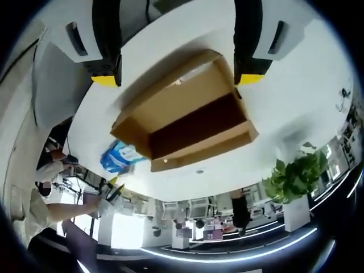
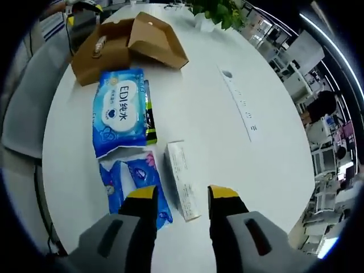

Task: Operate the shoe box by opening the lid, removing the specified soft item, and placing it in the target area until the item is outside and the box remains undamaged.

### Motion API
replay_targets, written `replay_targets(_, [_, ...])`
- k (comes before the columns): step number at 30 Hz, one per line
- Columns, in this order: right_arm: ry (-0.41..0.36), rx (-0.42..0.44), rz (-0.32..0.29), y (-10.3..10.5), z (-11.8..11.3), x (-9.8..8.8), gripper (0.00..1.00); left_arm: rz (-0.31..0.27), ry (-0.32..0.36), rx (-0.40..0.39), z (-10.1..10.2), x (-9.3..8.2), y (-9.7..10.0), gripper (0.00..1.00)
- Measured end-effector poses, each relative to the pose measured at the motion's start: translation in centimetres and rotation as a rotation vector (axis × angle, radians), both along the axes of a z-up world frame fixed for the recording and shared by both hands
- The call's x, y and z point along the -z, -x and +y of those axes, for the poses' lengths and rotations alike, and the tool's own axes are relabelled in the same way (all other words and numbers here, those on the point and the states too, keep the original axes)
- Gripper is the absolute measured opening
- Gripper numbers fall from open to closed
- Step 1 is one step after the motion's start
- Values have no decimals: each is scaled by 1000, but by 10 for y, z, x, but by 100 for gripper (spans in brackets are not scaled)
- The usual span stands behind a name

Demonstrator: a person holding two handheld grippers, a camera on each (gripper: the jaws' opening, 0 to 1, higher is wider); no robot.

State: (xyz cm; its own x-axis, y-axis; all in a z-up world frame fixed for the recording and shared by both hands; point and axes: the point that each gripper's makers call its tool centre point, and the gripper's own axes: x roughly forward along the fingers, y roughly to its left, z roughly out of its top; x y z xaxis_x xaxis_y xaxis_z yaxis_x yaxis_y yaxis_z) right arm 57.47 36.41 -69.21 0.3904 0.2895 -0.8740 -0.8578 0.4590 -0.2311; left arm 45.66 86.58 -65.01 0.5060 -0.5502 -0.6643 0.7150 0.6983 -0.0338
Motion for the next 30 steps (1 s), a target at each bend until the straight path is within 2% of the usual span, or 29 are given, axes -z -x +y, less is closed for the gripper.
replay_targets(4, [-43, 30, -35, 10, 12, -15, 39, 11, -27, 24, 6, 2, -1, 75])
replay_targets(12, [-152, 124, -93, 41, 36, -42, 53, 23, -63, 95, 10, 1, -6, 70])
replay_targets(20, [-227, 215, -143, 73, 52, -59, 68, 16, -58, 148, 7, -2, -20, 61])
replay_targets(24, [-259, 242, -168, 87, 61, -63, 72, 1, -56, 184, 1, -2, -27, 60])
replay_targets(30, [-290, 294, -198, 106, 74, -68, 85, 3, -68, 235, -5, 1, -36, 59])
